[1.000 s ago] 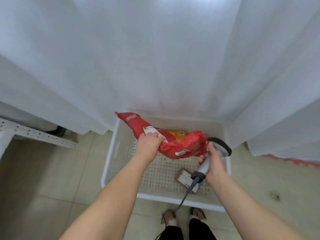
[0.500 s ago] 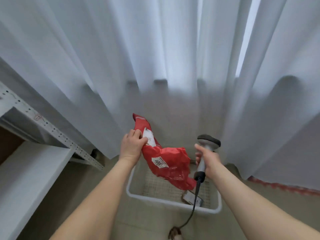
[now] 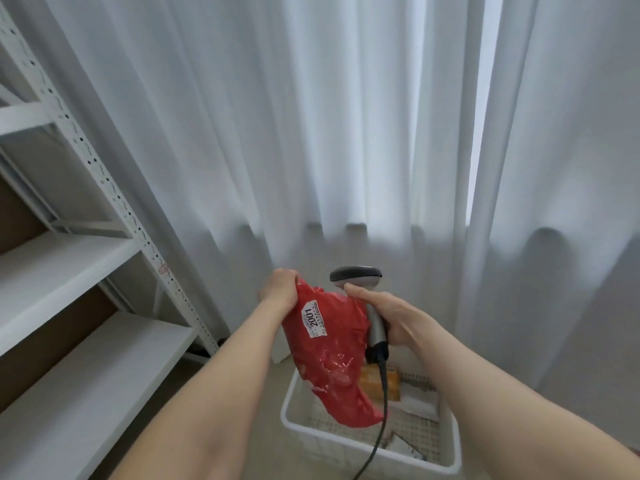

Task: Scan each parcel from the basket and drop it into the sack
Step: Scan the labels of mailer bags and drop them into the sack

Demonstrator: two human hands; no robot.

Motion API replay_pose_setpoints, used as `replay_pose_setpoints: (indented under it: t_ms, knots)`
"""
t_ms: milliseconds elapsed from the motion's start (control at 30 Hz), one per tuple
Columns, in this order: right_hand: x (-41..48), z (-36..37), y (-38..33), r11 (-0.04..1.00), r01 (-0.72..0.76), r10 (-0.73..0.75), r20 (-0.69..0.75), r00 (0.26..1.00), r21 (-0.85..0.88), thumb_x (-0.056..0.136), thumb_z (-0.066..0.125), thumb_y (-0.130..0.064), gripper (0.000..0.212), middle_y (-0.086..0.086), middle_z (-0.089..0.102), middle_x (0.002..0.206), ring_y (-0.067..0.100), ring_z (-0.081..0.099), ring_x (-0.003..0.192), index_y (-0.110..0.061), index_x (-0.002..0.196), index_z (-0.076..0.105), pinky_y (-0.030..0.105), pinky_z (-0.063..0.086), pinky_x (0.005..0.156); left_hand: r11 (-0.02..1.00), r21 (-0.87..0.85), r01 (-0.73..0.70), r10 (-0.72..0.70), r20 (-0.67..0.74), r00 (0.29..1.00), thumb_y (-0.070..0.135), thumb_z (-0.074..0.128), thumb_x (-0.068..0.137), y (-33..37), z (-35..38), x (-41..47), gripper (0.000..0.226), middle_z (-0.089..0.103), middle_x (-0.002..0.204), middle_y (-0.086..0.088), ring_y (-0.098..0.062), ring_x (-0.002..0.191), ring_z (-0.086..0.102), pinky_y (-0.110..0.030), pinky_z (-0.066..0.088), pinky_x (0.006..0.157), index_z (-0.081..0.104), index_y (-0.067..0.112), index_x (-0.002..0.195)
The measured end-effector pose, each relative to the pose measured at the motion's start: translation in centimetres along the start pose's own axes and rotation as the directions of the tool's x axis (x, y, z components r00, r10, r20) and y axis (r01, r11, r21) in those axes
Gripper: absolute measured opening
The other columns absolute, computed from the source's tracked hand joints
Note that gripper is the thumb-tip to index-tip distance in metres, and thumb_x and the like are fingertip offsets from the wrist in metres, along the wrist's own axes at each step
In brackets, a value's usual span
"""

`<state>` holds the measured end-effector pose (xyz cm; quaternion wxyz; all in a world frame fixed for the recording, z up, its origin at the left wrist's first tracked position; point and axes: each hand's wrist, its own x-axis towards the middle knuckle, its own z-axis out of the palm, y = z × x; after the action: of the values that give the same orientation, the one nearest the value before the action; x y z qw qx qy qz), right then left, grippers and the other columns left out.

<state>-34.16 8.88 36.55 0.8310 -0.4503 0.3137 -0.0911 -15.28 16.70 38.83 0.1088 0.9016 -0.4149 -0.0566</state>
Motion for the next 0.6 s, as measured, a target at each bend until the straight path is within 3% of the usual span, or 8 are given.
replay_pose_setpoints:
  t_ms: [167,267,333,433,533,600]
  knots:
    - [0.0,4.1,-0.4,0.979,-0.012,-0.015,-0.127,0.992,-0.204,0.074,0.079,-0.002,0.041,0.024,0.070,0.105,0.031,0.068,0.081,0.002,0.112,0.064,0.046,0.058,0.082,1.000,0.011,-0.019,0.019,-0.053,0.998,0.008,0.041,0.094,-0.3,-2.6,-0.4,0.028,0.055,0.122,-0.012,-0.031,0.112,0.055,-0.033,0.043,0.090,0.064,0.011,0.111]
    - [0.4,6.3,0.1,0.982,0.007,-0.048,-0.217,0.975,-0.188,0.077,0.067,0.006,0.017,0.018,0.067,0.079,0.025,0.065,0.062,0.000,0.093,0.065,0.036,0.059,0.063,0.998,-0.021,-0.064,0.064,-0.010,0.998,0.006,0.044,0.091,-0.8,-3.7,-0.4,0.028,0.055,0.124,-0.014,-0.030,0.112,0.055,-0.033,0.043,0.091,0.063,0.011,0.111]
    - [0.7,7.2,0.0,0.991,0.049,-0.083,-0.271,0.959,-0.128,0.081,0.061,0.009,0.013,0.013,0.062,0.069,0.022,0.060,0.054,-0.001,0.088,0.064,0.029,0.054,0.053,0.990,-0.067,-0.124,0.128,0.075,0.989,0.002,0.047,0.088,-1.3,-4.6,-0.5,0.035,0.051,0.128,-0.013,-0.029,0.116,0.053,-0.028,0.041,0.091,0.062,0.013,0.118]
    - [1.5,8.1,-0.2,0.992,0.128,-0.127,-0.342,0.931,-0.018,0.083,0.058,0.011,0.013,0.014,0.060,0.066,0.024,0.058,0.053,-0.001,0.086,0.064,0.032,0.052,0.055,0.962,-0.214,-0.171,0.213,0.192,0.958,0.008,0.055,0.090,-2.0,-6.0,-1.0,0.049,0.045,0.141,-0.009,-0.027,0.120,0.052,-0.025,0.042,0.091,0.046,0.013,0.138]
    - [2.2,9.1,-0.4,0.976,0.200,-0.155,-0.377,0.913,0.083,0.083,0.057,0.013,0.015,0.014,0.058,0.066,0.022,0.057,0.046,0.001,0.090,0.062,0.028,0.051,0.047,0.865,-0.500,0.042,0.229,0.467,0.854,0.032,0.064,0.089,-3.0,-7.7,-1.6,0.061,0.045,0.143,-0.004,-0.024,0.119,0.055,-0.038,0.048,0.098,0.040,0.018,0.142]
    - [2.6,9.7,-0.6,0.957,0.256,-0.183,-0.398,0.899,0.137,0.083,0.053,0.017,0.017,0.012,0.055,0.062,0.018,0.055,0.038,0.003,0.090,0.060,0.024,0.049,0.040,0.838,-0.536,0.100,0.279,0.578,0.767,0.051,0.063,0.085,-3.6,-8.6,-2.0,0.061,0.047,0.141,0.002,-0.022,0.125,0.050,-0.048,0.045,0.102,0.045,0.024,0.137]
